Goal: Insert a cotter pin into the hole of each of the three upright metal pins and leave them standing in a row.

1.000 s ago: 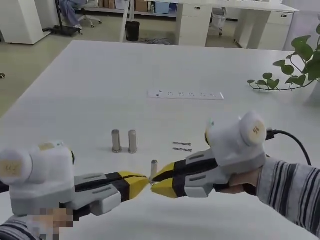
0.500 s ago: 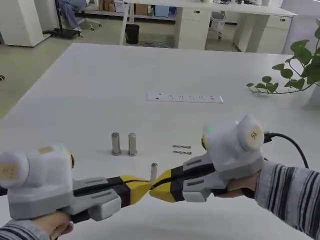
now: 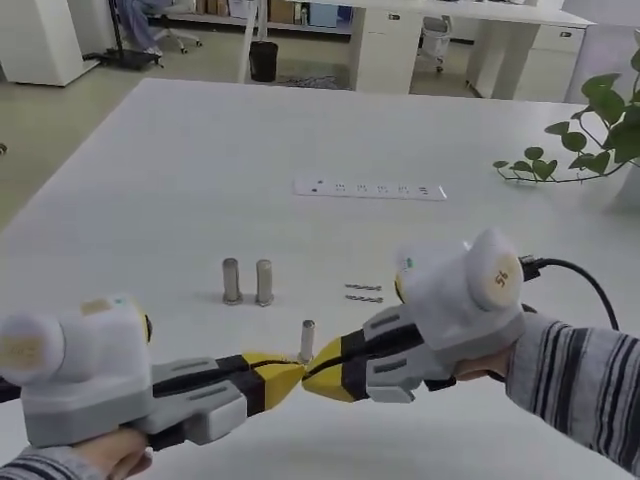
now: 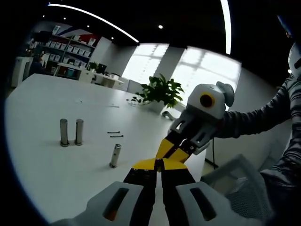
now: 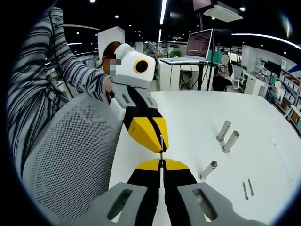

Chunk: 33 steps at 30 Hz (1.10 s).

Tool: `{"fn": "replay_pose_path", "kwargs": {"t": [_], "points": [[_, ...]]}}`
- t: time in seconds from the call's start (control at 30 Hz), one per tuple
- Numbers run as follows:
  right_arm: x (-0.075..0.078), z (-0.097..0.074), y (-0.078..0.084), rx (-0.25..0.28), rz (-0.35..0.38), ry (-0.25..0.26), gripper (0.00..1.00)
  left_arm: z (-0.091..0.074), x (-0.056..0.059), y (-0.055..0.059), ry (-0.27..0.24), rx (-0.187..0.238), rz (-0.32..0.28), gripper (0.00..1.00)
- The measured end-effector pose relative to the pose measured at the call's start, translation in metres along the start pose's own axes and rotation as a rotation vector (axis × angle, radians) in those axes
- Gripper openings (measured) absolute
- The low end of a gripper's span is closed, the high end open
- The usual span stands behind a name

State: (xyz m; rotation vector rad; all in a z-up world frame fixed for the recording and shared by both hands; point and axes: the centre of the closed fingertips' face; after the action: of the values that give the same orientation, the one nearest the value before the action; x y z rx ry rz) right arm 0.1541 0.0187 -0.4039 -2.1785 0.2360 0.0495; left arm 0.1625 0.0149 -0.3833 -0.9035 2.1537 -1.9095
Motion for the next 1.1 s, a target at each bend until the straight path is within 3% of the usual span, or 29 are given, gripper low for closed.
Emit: {"fn": "replay_pose_path", "kwargs": {"t": [0.2,0.43,0.63,0.7,0.87,1.1], "points": [[0.006,0.0,-0.003,-0.01,-0.03,0.026,0.0,0.0,-0.004,0.0,-0.032,0.006,0.021,0.01],[0.019,0.001,0.001,-0.045,-0.004,0.087,0.0,-0.002,-0.013,0.0,-0.084,0.007,0.059,0.15],[0.031,-0.003,0.01,-0.085,0.013,0.137,0.0,-0.004,-0.025,0.001,-0.171,-0.015,0.149,0.27],[0.037,-0.005,0.015,-0.111,0.015,0.161,0.0,-0.003,-0.028,-0.001,-0.197,-0.001,0.162,0.34],[0.049,-0.01,0.023,-0.15,0.037,0.217,0.0,0.0,-0.036,0.003,-0.262,-0.066,0.263,0.4],[0.057,-0.014,0.03,-0.202,0.019,0.25,0.0,0.008,-0.045,0.007,-0.339,-0.096,0.284,0.43]]}}
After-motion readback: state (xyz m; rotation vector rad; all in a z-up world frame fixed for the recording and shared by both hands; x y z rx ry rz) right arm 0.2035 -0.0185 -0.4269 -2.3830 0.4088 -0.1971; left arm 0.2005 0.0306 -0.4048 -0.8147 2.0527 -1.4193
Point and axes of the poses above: the centre of the closed fingertips' face, and the gripper's own axes: z roughly forward along the fingers, x roughly to its right, y roughly out of its underside, and after that the axes turned 9 degrees about z, right-handed
